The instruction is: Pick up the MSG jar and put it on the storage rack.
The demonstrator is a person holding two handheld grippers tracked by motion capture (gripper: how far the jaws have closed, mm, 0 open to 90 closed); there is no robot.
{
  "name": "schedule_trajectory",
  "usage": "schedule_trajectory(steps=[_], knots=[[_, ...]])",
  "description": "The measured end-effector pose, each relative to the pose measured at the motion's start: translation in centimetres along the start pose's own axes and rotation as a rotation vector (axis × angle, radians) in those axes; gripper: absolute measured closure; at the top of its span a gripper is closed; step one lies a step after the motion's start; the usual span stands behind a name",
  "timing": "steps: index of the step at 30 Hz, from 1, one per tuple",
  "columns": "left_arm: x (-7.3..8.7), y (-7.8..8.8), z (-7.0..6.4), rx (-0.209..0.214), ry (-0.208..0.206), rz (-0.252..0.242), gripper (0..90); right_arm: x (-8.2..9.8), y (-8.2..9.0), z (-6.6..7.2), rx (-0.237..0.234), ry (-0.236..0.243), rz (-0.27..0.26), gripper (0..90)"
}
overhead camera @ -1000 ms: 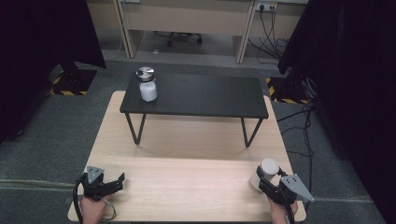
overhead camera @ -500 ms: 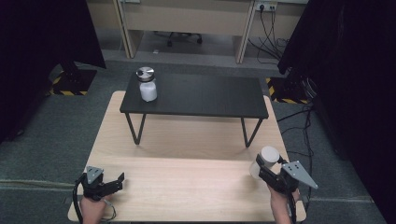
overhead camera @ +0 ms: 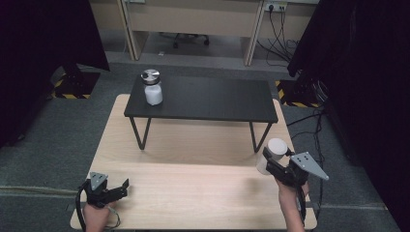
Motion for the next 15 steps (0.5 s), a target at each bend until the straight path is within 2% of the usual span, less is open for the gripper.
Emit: schedule_trajectory(steps=[7, 15], knots=[[-0.1, -0.1, -0.3, -0.009, -0.023, 0.009, 0.3, -1.6, -0.8, 0.1, -0.015, 0.005, -0.009, 33.7], [-0.1, -0.2, -0.3, -0.011, -0.02, 0.015, 0.5, -3.9, -1.5, 0.3, -0.032, 0.006, -0.025, 33.8]])
Point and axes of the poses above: each handheld gripper's, and its own axes: y roughly backward along the jaws, x roughly out of its underside, z roughly to its left, the point moved 10 cm from there along -y, roughly forward along the jaws, and after that the axes turned 3 degrees about -y, right-handed, at the moved point
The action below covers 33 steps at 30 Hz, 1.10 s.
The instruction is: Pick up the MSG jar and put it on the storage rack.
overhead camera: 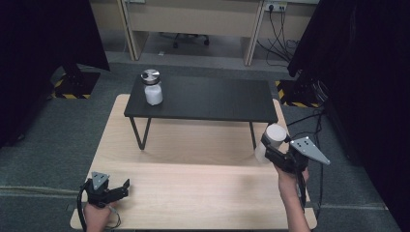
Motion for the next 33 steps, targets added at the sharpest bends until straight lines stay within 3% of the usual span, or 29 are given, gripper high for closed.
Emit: schedule_trajectory(steps=[12, 19, 33], knots=[[0.0, 0.0, 0.0, -0.008, 0.012, -0.006, 0.7, -3.4, -1.4, 0.6, -0.018, 0.024, -0.012, 33.8], [0.0, 0.0, 0.0, -0.018, 0.028, -0.012, 0.9, -4.9, -2.3, 0.7, -0.039, 0.013, -0.012, 33.8], [0.0, -0.1, -0.2, -0.029, 0.013, -0.002, 0.9, -7.1, -4.2, 0.9, -0.068, 0.031, -0.009, 33.8]])
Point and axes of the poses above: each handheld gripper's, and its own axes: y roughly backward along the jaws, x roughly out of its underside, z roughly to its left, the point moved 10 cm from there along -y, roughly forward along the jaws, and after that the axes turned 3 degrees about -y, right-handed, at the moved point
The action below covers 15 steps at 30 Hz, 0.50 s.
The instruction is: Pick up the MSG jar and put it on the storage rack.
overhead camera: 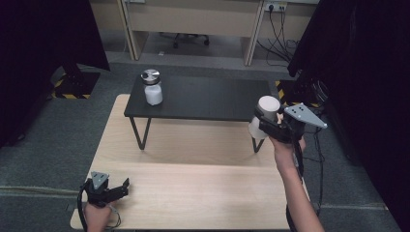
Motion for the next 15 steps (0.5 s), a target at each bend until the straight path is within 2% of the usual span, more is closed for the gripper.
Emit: schedule_trajectory(steps=[15], knots=[[0.0, 0.0, 0.0, 0.006, -0.004, -0.005, 0.9, -2.4, -1.4, 0.0, -0.002, 0.023, -0.017, 33.8]])
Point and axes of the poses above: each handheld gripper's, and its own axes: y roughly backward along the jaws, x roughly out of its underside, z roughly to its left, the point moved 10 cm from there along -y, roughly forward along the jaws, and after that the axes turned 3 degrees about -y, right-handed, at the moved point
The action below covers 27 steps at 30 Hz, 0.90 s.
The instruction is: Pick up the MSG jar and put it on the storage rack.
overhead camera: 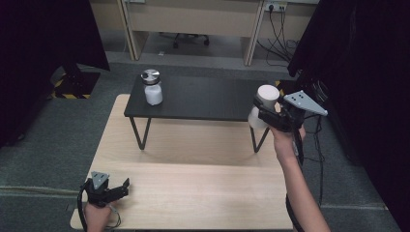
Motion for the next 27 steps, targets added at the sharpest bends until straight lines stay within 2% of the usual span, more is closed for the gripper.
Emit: schedule_trajectory(steps=[7, 13, 27], knots=[[0.0, 0.0, 0.0, -0.002, -0.006, -0.001, 0.9, -0.2, -1.4, -0.4, 0.017, -0.013, -0.012, 33.8], [0.0, 0.0, 0.0, 0.0, -0.01, 0.0, 0.9, -0.1, -2.9, -0.7, 0.057, -0.008, -0.023, 33.8], [0.0, 0.0, 0.0, 0.001, -0.01, -0.001, 1.0, 0.4, -5.8, -1.3, 0.082, -0.021, -0.035, 33.7]])
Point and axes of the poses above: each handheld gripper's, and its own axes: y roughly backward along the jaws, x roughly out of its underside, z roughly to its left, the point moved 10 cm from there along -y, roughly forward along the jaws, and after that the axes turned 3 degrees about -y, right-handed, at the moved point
